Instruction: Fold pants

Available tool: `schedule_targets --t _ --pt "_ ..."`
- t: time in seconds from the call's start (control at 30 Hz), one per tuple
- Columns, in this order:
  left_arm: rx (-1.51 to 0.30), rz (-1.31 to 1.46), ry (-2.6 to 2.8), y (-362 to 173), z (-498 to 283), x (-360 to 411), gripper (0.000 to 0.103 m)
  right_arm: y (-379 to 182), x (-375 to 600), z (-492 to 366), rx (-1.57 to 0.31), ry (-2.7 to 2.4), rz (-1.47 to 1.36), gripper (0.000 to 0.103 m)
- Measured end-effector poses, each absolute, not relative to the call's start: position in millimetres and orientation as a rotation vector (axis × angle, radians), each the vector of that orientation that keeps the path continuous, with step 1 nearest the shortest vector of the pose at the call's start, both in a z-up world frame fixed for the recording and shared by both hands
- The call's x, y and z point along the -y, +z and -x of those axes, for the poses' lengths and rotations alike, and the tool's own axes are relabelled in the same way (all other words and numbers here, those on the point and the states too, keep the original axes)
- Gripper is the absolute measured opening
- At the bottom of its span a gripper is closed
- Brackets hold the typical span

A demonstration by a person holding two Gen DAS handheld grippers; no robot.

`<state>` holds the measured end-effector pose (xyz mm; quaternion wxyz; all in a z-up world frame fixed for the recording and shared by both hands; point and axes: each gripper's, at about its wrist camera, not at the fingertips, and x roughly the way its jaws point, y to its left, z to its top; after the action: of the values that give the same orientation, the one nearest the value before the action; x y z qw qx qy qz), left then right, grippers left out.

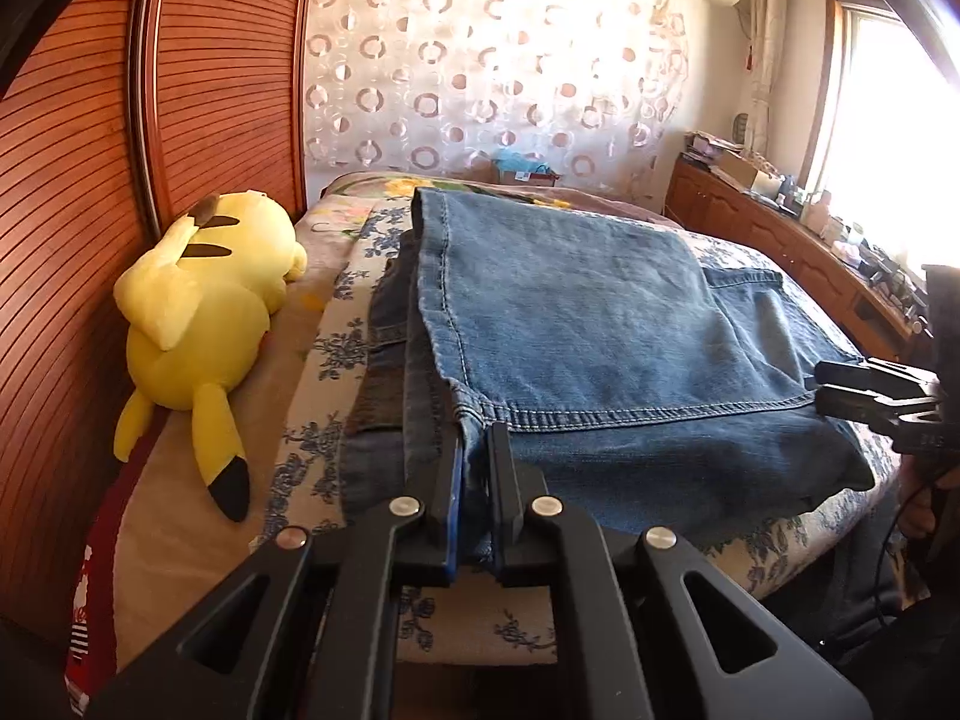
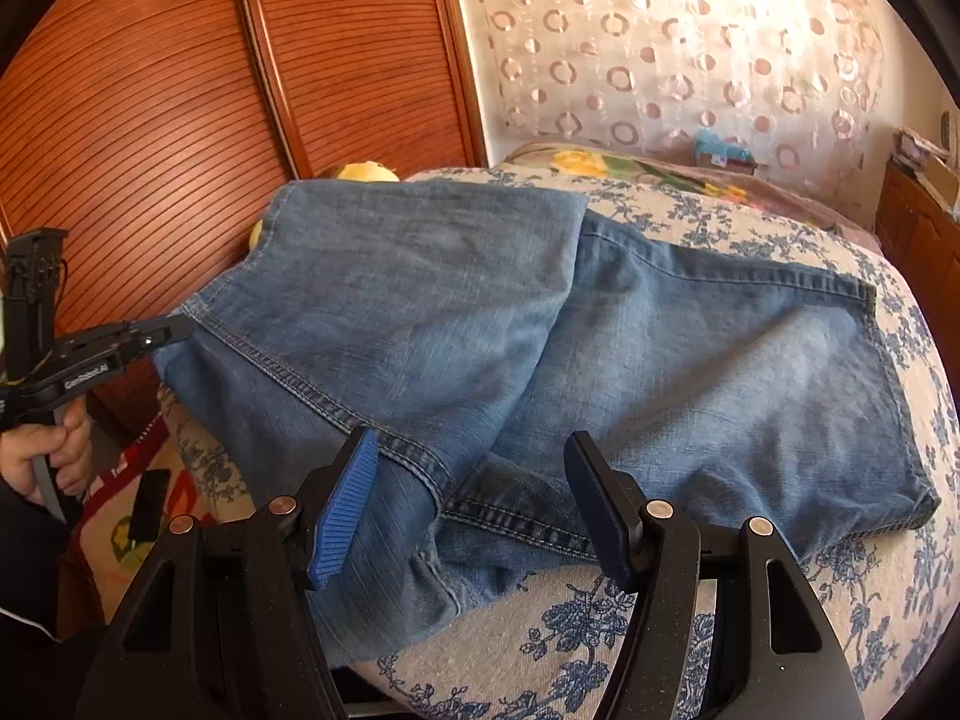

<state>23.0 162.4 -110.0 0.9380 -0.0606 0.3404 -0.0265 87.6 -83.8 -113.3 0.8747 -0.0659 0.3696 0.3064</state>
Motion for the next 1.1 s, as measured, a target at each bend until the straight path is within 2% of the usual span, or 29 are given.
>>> schedule_targets --t 0.17,0.27,0.4,0.53,0.6,0.8,0.9,1.1 --pt "-0.697 0.136 -0.066 -106 -22 -161 0.009 -111 84 -87 -0.764 0.652 0.136 0.066" --pt "-0.690 0.123 -0.053 -99 -23 -159 0.020 -111 84 -86 -0.760 0.655 0.136 0.065" --pt "-0.655 0.104 -0.063 -86 -22 -155 0.043 -109 81 -88 -0.744 0.653 0.139 0.054" --pt "-0.638 0.113 -0.082 -75 -24 -152 0.050 -107 79 -89 -0.733 0.659 0.126 0.043" --pt "-0.632 0.109 -0.093 -73 -26 -149 0.052 -109 79 -89 -0.734 0.673 0.120 0.034" --pt "-0.640 0.093 -0.125 -73 -41 -134 0.052 -119 78 -89 -0.770 0.681 0.118 0.021" --pt "-0.667 0.101 -0.145 -79 -49 -129 0.052 -128 76 -89 -0.810 0.673 0.121 0.017" --pt "-0.734 0.092 -0.116 -103 -56 -127 0.052 -142 77 -83 -0.850 0.672 0.119 0.016"
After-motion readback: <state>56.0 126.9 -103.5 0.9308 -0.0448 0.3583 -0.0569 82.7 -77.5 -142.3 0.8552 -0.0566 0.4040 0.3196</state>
